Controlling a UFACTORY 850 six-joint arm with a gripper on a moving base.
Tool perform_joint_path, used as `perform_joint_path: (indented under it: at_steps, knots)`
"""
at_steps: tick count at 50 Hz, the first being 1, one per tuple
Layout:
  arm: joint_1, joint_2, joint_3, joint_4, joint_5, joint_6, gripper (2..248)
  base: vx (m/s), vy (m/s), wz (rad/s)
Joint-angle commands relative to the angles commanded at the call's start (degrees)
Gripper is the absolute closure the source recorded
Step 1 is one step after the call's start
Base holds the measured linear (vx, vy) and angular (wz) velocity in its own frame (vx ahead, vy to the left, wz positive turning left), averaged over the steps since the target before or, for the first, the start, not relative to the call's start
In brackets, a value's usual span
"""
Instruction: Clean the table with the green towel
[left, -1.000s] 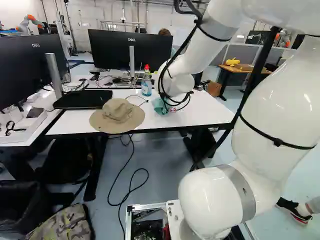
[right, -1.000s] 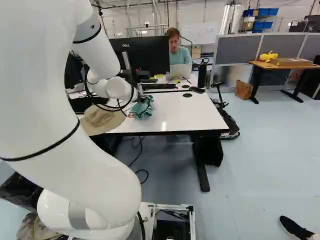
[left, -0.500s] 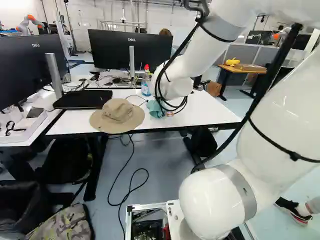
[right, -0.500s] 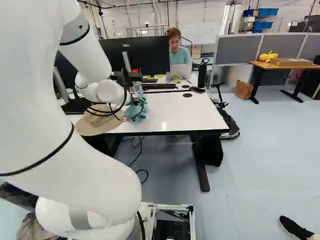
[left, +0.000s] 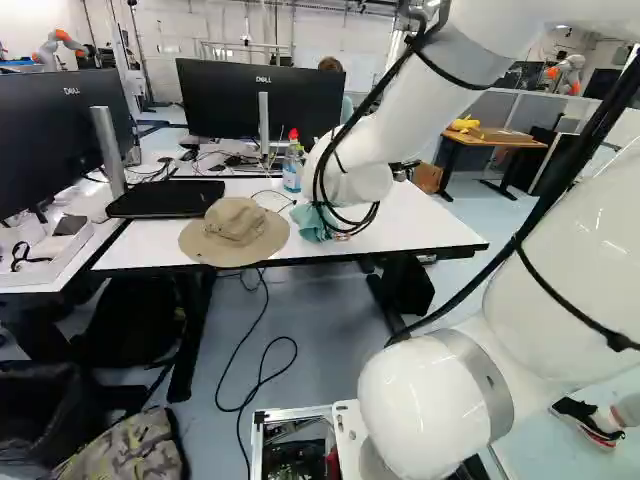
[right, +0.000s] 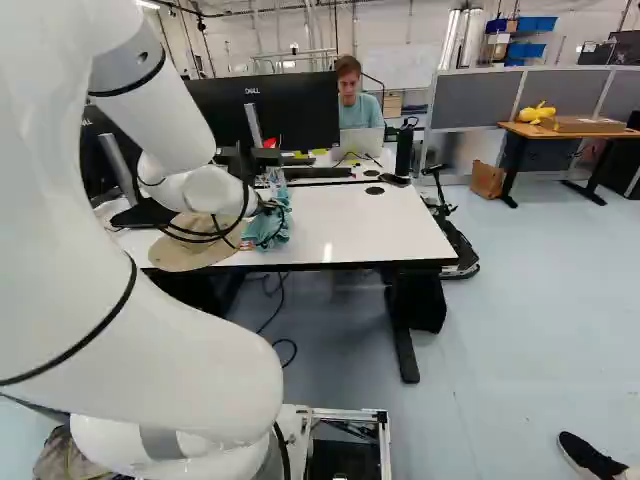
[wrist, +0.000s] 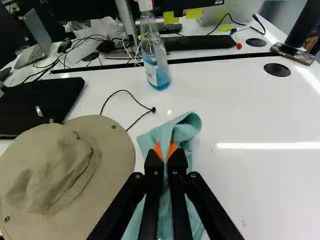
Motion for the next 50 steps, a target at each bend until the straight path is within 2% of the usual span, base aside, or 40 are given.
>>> perform_joint_path:
  at_steps: [50]
  knots:
    - [0.0, 0.0, 0.0, 11.67, -4.17, 0.0, 225, 0.0, 0.0, 0.0]
